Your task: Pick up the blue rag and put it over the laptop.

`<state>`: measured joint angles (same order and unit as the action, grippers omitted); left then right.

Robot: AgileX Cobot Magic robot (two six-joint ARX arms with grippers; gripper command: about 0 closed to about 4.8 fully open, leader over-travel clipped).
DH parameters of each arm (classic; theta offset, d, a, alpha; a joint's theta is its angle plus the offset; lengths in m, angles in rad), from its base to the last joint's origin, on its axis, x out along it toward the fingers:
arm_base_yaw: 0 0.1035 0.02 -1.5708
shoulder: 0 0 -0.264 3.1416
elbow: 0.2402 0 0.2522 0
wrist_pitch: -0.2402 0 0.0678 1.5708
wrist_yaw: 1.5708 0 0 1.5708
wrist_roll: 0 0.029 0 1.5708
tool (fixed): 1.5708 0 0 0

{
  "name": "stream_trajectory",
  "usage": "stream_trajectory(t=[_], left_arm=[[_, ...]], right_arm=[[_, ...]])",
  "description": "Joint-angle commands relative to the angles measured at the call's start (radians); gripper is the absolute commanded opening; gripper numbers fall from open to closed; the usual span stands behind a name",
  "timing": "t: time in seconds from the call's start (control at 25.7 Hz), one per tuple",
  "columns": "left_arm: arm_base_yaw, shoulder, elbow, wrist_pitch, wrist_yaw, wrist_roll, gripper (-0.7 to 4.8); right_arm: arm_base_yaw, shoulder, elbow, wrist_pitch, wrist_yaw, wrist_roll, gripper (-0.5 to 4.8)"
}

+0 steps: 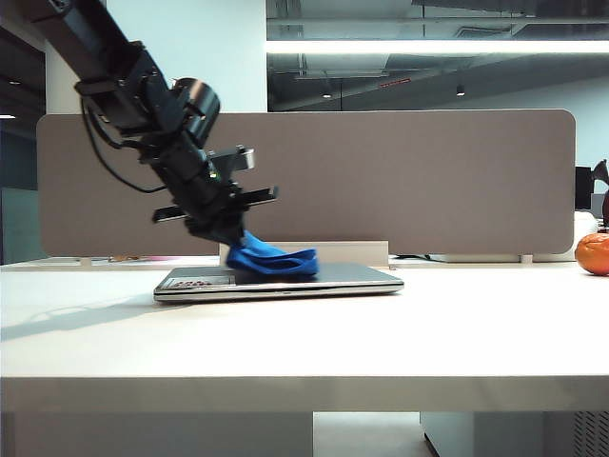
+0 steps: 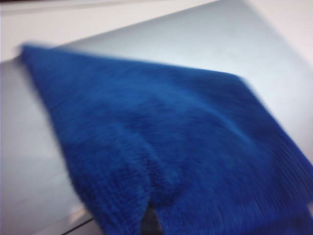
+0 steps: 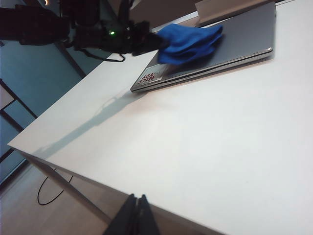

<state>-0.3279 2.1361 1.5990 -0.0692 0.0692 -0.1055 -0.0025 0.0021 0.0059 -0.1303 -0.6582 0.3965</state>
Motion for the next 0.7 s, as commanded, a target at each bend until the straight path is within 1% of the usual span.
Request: stream_trajectory(t=[0.04, 0.19, 0.23, 0.27, 0.31, 0.35, 0.39, 0.54, 0.58, 0.66, 0.7], left_arm=[[0.018, -0.008, 0.004, -0.039, 0.005, -0.007, -0.06], [0.032, -0.008, 0.003, -0.047, 0.01, -0.007, -0.04], [0.037, -0.008, 0.004, -0.046, 0.011, -0.007, 0.15], [0.037, -0.008, 0.004, -0.048, 0.022, -0.007, 0.99], [0.037, -0.008, 0.004, -0.052, 0.021, -0.007, 1.6], [0.037, -0.008, 0.004, -0.058, 0.021, -0.007, 1.95], [0.037, -0.008, 0.004, -0.063, 0.021, -0.006, 2.15], [0.037, -0.008, 0.004, -0.085, 0.021, -0.006, 2.21], [0.037, -0.008, 0.004, -0.098, 0.021, -0.006, 2.3], [0.037, -0.009, 0.009, -0.133, 0.021, -0.006, 2.83], [0.037, -0.009, 0.013, -0.159, 0.021, -0.006, 3.23]], right_arm=[[0.0, -0.002, -0.004, 0.011, 0.006, -0.004, 0.23], [0.0, -0.002, -0.004, 0.011, 0.006, -0.004, 0.23], [0.0, -0.002, -0.004, 0.011, 0.005, -0.004, 0.23], [0.0, -0.002, -0.004, 0.011, 0.006, -0.004, 0.23], [0.0, -0.002, -0.004, 0.011, 0.005, -0.003, 0.23], [0.0, -0.002, -0.004, 0.011, 0.005, -0.004, 0.23], [0.001, -0.002, -0.004, 0.011, 0.005, -0.004, 0.23], [0.0, -0.002, -0.004, 0.011, 0.005, -0.004, 0.23], [0.0, -0.002, -0.004, 0.011, 0.005, -0.004, 0.22], [0.0, -0.002, -0.004, 0.011, 0.005, -0.004, 0.22], [0.0, -0.002, -0.004, 0.011, 0.005, -0.004, 0.22]])
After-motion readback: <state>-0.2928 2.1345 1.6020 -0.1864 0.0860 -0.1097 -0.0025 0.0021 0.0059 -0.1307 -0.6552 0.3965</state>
